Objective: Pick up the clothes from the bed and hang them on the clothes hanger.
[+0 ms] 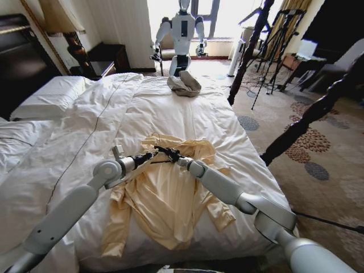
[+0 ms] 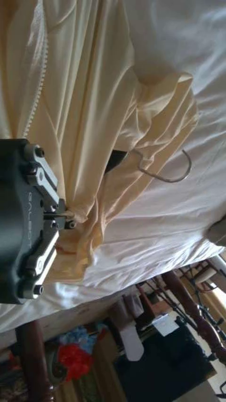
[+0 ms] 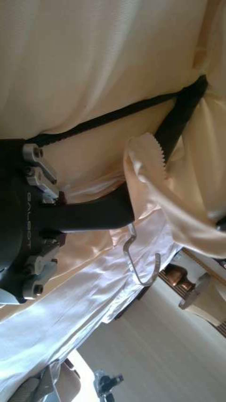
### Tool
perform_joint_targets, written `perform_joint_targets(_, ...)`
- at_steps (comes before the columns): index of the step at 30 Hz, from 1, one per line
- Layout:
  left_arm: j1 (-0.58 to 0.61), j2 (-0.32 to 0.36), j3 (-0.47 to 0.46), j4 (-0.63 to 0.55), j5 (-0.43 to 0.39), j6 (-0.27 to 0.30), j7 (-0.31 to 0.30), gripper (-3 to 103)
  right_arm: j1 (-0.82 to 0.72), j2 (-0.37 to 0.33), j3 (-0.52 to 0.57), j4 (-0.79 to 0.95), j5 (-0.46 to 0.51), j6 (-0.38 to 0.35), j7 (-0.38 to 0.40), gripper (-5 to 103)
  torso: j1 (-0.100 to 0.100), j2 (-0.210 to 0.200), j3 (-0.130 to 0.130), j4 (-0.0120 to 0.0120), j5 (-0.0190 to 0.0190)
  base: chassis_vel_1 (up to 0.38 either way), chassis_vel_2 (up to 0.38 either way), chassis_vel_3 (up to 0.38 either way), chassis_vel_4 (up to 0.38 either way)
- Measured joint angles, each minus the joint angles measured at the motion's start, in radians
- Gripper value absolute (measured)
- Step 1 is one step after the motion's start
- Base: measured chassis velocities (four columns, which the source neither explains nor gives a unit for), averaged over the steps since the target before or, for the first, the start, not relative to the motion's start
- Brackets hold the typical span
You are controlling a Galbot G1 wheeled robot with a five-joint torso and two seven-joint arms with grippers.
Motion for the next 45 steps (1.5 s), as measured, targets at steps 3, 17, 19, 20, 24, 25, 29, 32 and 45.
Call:
perform_joint_targets(3,-0.030,-0.028,0.034,0.021,0.000,-0.023,-0.012,1,0.004,0.006,0.000,-0.009,-0.001,0.004,-0.005,19,0.000,0.000,0.000,0.0000,0.0000,0.000,0.000,0.000,0.000)
perform_joint_targets(17,-0.010,-0.058,0.069,0.096,0.108,-0.029,-0.029,1,0.049,0.028,-0.015,-0.033,0.012,0.022,-0.055,15,0.000,0.000,0.000,0.0009,0.0000,0.000,0.000,0.000,0.000)
perform_joint_targets(19,-0.010,-0.060,0.068,0.098,0.114,-0.030,-0.026,1,0.052,0.021,-0.017,-0.027,0.016,0.022,-0.067,15,0.000,0.000,0.000,0.0009,0.0002,0.000,0.000,0.000,0.000)
perform_joint_targets(20,-0.010,-0.061,0.068,0.100,0.116,-0.030,-0.023,1,0.054,0.017,-0.017,-0.024,0.019,0.022,-0.074,15,0.000,0.000,0.000,0.0007,0.0003,0.000,0.000,0.000,0.000)
perform_joint_targets(24,-0.015,-0.066,0.068,0.102,0.123,-0.030,-0.019,1,0.064,-0.002,-0.024,-0.010,0.053,0.019,-0.098,17,0.000,0.000,0.000,0.0000,0.0002,0.000,0.000,0.000,0.000)
perform_joint_targets(25,-0.016,-0.067,0.068,0.102,0.125,-0.029,-0.018,1,0.066,-0.006,-0.026,-0.005,0.069,0.018,-0.104,19,0.000,0.000,0.000,0.0000,0.0001,0.000,0.000,0.000,0.000)
perform_joint_targets(29,-0.017,-0.068,0.068,0.103,0.134,-0.030,-0.015,1,0.074,-0.020,-0.036,0.016,0.140,0.008,-0.115,27,0.000,0.000,0.000,0.0001,0.0001,0.000,0.000,0.000,0.000)
perform_joint_targets(32,-0.022,-0.073,0.060,0.112,0.137,-0.031,-0.011,1,0.076,-0.029,-0.042,0.029,0.150,0.005,-0.105,35,0.000,0.000,0.000,0.0001,-0.0001,0.000,0.000,0.000,0.000)
perform_joint_targets(45,-0.070,-0.106,0.049,0.144,0.100,-0.037,-0.017,1,0.054,-0.099,-0.079,0.146,0.192,0.019,0.057,79,0.000,0.000,0.000,0.0003,0.0002,0.000,0.000,0.000,0.000)
